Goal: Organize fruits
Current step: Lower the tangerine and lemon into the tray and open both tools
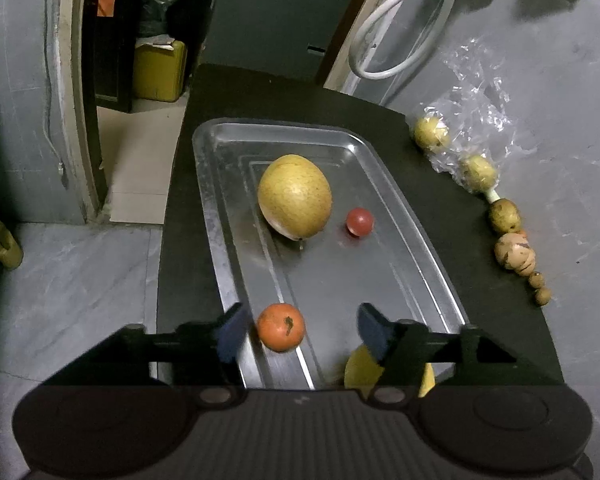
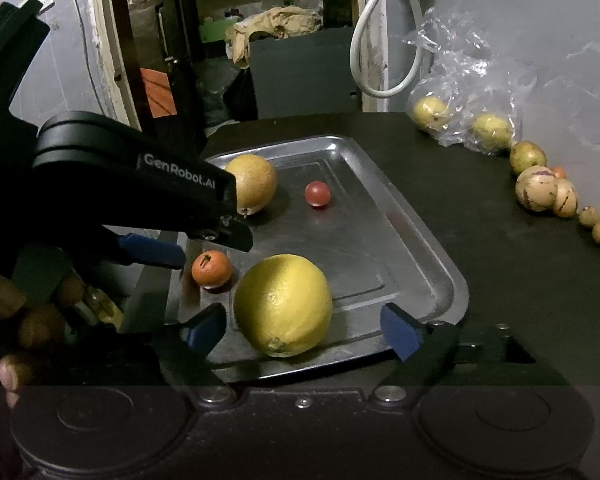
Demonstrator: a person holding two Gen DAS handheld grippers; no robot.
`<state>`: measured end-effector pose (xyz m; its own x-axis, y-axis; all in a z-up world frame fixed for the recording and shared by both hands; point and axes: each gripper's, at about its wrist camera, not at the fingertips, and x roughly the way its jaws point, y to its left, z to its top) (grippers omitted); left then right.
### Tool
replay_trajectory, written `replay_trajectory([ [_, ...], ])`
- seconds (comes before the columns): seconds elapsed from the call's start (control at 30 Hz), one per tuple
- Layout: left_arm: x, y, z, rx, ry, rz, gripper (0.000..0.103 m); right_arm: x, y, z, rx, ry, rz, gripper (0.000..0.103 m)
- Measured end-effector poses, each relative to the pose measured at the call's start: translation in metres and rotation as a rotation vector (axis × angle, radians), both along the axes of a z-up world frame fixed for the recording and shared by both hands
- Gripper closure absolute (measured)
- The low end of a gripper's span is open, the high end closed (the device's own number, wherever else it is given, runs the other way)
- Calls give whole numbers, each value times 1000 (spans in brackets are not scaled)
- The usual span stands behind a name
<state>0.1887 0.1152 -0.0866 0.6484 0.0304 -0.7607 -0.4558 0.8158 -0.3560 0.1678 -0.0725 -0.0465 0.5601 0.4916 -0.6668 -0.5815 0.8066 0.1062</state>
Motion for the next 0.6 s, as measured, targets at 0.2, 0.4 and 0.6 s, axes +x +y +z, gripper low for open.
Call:
replay_trajectory([
  [0.2, -19, -6, 12, 28, -52, -13, 9, -9, -15, 9, 12, -9, 16, 1],
  [0.4, -39, -12, 24, 80, -66, -28, 2, -16, -28, 14, 1, -2, -12, 1],
  [0.6, -58, -21, 28, 109, -58, -50, 1, -23, -48, 21, -7, -10, -80, 1],
])
